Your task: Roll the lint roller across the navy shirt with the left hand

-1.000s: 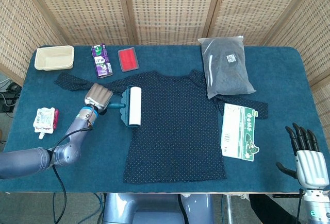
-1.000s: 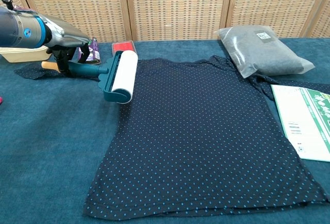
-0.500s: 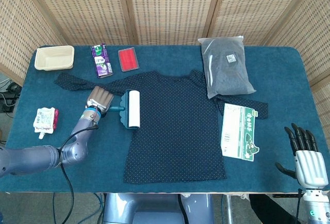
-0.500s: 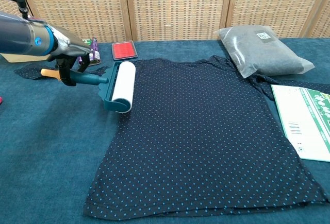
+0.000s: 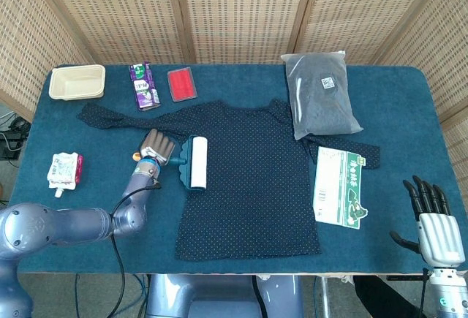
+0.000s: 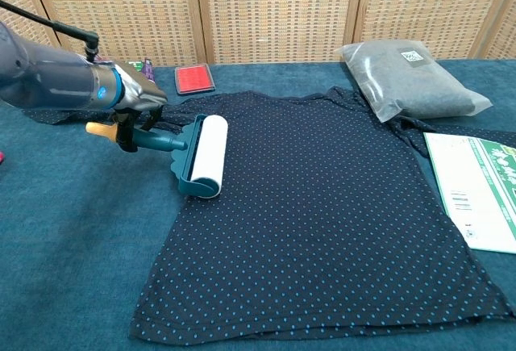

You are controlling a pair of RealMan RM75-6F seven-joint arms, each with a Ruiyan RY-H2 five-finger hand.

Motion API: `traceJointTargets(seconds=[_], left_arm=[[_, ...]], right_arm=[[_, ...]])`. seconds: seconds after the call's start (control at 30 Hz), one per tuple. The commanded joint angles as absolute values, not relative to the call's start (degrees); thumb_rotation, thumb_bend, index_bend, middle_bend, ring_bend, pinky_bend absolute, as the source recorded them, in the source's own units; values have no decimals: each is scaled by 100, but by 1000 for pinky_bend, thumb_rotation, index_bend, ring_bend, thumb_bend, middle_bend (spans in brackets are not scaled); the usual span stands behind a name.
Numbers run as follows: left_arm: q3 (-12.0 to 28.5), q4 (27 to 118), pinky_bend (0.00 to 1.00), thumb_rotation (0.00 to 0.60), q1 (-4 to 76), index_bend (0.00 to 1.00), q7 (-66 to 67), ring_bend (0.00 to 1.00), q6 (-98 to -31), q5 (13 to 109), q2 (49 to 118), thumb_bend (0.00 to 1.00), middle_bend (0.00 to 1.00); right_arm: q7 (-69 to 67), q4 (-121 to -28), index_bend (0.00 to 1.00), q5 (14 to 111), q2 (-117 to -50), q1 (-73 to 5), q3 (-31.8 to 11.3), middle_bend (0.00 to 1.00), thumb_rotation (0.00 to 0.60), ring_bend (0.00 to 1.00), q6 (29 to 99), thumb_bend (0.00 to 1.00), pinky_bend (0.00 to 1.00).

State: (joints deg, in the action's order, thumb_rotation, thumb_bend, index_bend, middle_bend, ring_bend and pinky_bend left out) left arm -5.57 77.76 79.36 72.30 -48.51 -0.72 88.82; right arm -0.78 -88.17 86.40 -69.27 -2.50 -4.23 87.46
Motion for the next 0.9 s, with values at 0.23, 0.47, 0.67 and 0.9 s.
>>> traceJointTargets(seconds=[0.23,0.47,0.67,0.9], left_arm=[[-244,7458,649,600,8380,928,7829,590,-5149,-693,9481,1000,691],[199,7192,649,600,8766,928,8345,590,-5383,-1199,9970,1000,691],[487,6827,650,600,8949,928,8751,591,-5539,-1470,10400,1000,691],[649,6756,651,600,8892,928,8965,591,-5667,-1501,10502,1000,691]], right_arm=[[-194,-8780,0,8609,-6928,-286,-417,0,600,0,8646,113,0],[-243,-8743,0,8616,-6950,-305,-388,0,600,0,8586,113,0],[-242,-8759,0,8654,-6945,-294,-374,0,600,0,8625,113,0],[-259,-8763,0,8654,-6928,-284,-378,0,600,0,8650,113,0]])
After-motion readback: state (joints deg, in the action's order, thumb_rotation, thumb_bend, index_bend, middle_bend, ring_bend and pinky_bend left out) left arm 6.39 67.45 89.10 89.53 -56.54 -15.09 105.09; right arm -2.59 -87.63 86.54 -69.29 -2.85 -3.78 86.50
